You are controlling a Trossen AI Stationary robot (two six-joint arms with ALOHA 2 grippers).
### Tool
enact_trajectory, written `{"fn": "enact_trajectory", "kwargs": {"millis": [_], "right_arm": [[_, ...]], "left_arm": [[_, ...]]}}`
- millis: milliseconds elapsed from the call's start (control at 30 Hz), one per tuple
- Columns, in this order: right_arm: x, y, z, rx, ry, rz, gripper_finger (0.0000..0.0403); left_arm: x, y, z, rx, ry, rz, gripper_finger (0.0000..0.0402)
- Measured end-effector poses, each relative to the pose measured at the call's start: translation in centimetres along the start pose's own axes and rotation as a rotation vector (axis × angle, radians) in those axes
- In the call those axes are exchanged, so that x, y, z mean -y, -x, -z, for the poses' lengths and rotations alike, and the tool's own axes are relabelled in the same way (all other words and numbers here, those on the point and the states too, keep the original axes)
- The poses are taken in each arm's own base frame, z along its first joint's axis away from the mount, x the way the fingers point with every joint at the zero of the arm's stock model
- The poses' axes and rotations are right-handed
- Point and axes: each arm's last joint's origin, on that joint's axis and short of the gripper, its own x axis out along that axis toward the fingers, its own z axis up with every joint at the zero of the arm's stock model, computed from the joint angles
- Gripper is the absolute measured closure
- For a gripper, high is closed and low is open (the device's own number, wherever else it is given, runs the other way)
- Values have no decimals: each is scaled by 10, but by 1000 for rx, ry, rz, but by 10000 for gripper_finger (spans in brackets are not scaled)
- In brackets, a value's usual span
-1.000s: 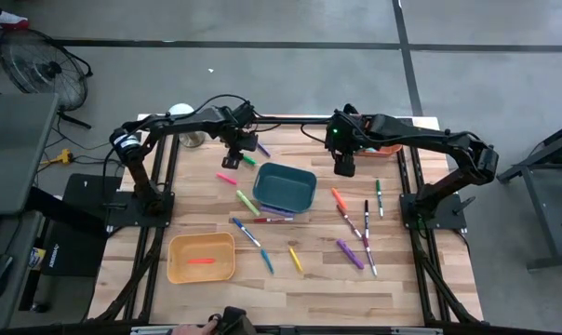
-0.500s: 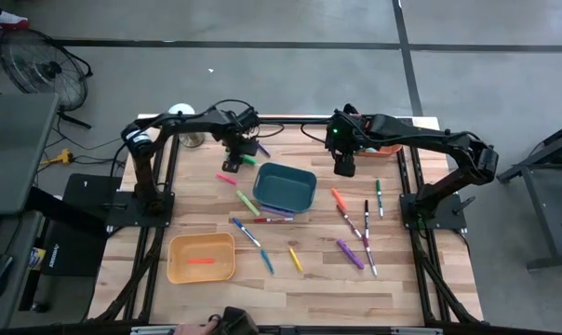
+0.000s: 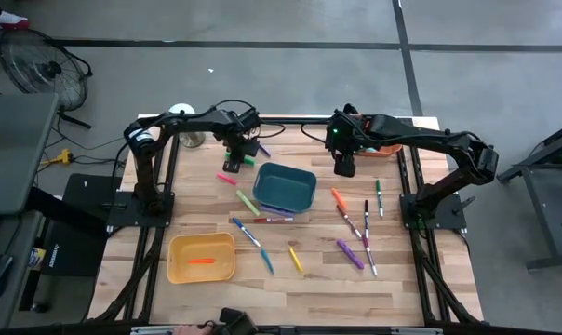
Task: Pick & Place Markers
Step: Put the green highlighter pen into the orange bin
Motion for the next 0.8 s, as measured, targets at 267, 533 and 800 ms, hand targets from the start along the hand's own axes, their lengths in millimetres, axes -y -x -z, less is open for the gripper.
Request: {"fn": "enact_trajectory", "kwargs": {"millis": [267, 533, 800], "right_arm": [[0, 0, 1, -8, -20, -3, 192], [-1, 0, 4, -45, -34, -5, 192], [-3, -20, 11, -5, -27, 4, 192]], "left_arm": [[1, -1, 1, 6, 77, 26, 350], [4, 12, 8, -2, 141, 37, 350], [0, 53, 18, 89, 185, -80, 350]]}}
